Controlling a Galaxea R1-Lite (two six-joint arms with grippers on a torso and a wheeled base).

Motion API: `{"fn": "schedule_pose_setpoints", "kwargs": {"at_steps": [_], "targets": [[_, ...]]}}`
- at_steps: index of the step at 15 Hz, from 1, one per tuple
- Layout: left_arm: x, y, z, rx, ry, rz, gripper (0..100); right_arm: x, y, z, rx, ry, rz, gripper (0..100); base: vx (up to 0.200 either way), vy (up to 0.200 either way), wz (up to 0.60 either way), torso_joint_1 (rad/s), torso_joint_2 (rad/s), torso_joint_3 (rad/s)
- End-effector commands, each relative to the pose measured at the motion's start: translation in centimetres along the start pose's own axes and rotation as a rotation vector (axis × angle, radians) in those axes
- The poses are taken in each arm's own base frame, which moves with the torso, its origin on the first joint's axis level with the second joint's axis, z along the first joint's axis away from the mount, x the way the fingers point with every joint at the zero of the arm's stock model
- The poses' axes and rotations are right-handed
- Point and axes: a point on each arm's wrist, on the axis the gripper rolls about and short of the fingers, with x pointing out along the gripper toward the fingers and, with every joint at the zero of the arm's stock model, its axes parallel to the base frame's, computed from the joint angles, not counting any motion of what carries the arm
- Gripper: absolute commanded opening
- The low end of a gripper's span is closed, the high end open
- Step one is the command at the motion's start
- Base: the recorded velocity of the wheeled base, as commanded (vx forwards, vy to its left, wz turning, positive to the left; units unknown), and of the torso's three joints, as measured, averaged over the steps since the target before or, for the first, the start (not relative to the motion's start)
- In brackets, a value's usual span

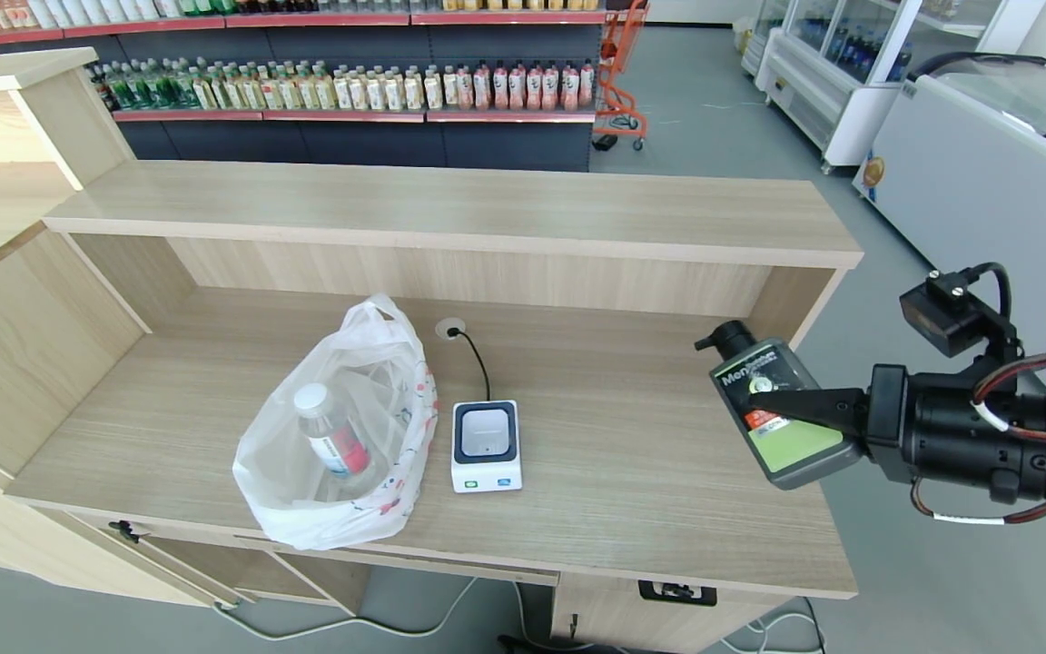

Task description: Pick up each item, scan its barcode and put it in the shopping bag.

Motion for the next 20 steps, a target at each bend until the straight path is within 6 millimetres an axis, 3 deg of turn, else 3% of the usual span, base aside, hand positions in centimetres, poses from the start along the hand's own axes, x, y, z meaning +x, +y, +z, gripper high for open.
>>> {"fn": "schedule_pose_setpoints", "kwargs": {"at_steps": [1, 6, 11, 13, 20], "targets": [[0.0, 0.0, 0.0, -0.001, 0.001, 0.000, 100, 0.2, -0.4, -0.3, 0.009, 0.015, -0.010, 0, 0.000, 0.000, 0.00, 0.000, 0.00, 0.000], [0.0, 0.0, 0.0, 0.001, 0.001, 0.000, 100, 0.2, -0.8, -0.9, 0.009, 0.031, -0.022, 0, 0.000, 0.080, 0.00, 0.004, 0.00, 0.001], [0.0, 0.0, 0.0, 0.001, 0.002, 0.000, 100, 0.8, -1.5, -1.5, -0.178, 0.048, -0.032, 0, 0.000, 0.200, 0.00, 0.006, 0.00, 0.002], [0.0, 0.0, 0.0, 0.001, 0.002, 0.000, 100, 1.9, -2.2, -1.2, -0.185, 0.030, -0.035, 0, 0.000, 0.200, 0.00, -0.002, 0.00, 0.007], [0.0, 0.0, 0.0, 0.001, 0.002, 0.000, 100, 5.1, -4.1, -0.5, -0.204, -0.018, -0.076, 0, 0.000, 0.000, 0.00, 0.000, 0.00, 0.000]]}}
